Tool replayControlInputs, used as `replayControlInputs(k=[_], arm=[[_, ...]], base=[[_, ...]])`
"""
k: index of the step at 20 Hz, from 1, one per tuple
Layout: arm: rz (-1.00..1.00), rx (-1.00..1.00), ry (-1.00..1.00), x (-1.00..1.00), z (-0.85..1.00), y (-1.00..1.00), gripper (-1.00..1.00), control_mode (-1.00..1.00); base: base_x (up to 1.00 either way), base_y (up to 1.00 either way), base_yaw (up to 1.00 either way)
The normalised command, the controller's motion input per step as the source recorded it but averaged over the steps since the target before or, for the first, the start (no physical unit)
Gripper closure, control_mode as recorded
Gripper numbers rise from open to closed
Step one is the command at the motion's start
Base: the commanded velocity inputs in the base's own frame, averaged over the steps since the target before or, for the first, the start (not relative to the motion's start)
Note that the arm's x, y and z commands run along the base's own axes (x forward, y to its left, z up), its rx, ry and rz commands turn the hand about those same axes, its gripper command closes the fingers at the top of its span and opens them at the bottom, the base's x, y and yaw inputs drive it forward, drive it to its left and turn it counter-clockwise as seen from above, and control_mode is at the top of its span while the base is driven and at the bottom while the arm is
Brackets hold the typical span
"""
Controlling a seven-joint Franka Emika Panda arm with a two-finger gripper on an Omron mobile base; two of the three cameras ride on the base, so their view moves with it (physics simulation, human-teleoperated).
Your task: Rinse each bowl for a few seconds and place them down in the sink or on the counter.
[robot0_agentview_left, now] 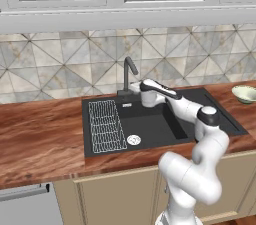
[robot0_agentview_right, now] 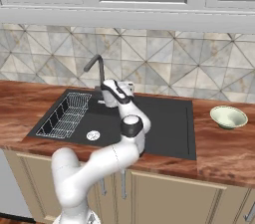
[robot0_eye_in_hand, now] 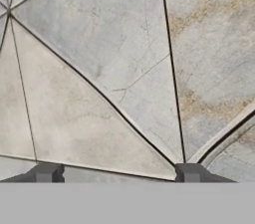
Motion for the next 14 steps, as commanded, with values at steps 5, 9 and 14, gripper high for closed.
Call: replayControlInputs(k=[5, 9, 14], arm=[[-0.09, 0.0, 0.11, 0.04, -0.43, -0.11, -1.0, -1.0], [-0.12, -0.04, 0.1, -0.02, -0.5, -0.11, -1.0, -1.0], [-0.11, -0.04, 0.09, -0.08, -0.53, -0.25, -1.0, -1.0]], base=[[0.0, 0.0, 0.0], [0.0, 0.0, 0.0], [0.0, 0.0, 0.0]])
